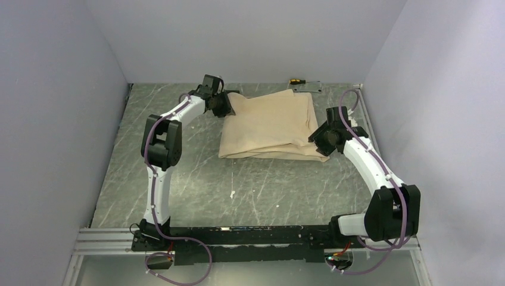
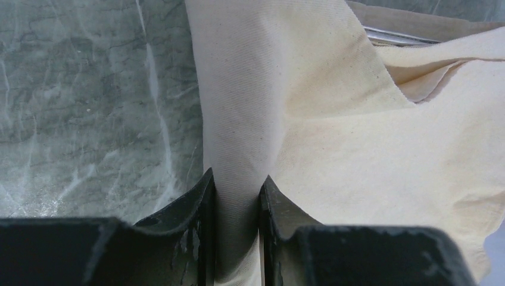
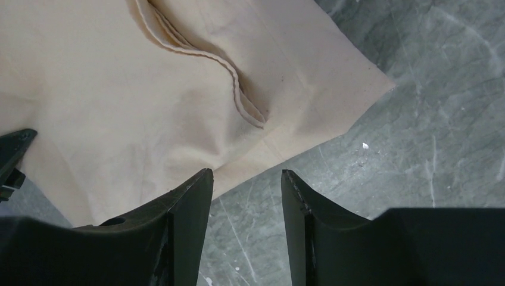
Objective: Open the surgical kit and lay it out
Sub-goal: Move the surgical kit at the center of the board.
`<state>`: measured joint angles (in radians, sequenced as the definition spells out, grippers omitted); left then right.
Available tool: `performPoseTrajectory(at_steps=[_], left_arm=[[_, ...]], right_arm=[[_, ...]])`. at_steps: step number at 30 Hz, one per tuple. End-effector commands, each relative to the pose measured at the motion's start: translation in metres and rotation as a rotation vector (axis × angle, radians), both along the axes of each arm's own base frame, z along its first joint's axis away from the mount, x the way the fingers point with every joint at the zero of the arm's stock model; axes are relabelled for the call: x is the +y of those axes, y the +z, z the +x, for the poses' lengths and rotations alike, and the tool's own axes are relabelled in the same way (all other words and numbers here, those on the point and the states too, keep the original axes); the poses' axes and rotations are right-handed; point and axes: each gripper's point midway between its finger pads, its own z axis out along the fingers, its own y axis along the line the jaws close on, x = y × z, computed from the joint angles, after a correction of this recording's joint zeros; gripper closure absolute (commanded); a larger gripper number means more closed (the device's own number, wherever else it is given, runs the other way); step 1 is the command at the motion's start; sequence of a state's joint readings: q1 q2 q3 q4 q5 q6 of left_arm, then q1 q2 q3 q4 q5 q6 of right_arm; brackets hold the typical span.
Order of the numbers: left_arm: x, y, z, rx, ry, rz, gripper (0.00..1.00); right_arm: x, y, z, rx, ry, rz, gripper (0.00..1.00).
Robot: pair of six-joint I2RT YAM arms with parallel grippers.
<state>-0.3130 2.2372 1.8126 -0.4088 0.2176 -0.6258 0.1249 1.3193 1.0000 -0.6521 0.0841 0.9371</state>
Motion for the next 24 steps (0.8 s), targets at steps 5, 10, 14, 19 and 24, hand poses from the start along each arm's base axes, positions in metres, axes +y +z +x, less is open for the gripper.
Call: performPoseTrajectory(at_steps=[5,10,14,19,24], left_arm=[[0.005,0.064,0.002,-0.079,0.083,-0.061,0.98],[0.015,0.069,-0.004,-0.09,0.102,-0.039,0.97],[0.017,0.08,-0.004,-0.106,0.103,-0.034,0.71],[0.021,0.097,0.003,-0.144,0.072,-0.009,0.41],[0.026,0.133,0.003,-0.221,0.037,0.024,0.25]], right_arm=[[0.004,-0.003,0.015,-0.057,-0.026,0.039,0.51],[0.002,-0.008,0.021,-0.071,-0.05,0.04,0.52],[0.002,-0.01,0.029,-0.096,-0.058,0.041,0.53],[0.004,-0.004,0.042,-0.144,-0.053,0.048,0.53],[-0.004,-0.008,0.043,-0.097,-0.092,0.009,0.55]])
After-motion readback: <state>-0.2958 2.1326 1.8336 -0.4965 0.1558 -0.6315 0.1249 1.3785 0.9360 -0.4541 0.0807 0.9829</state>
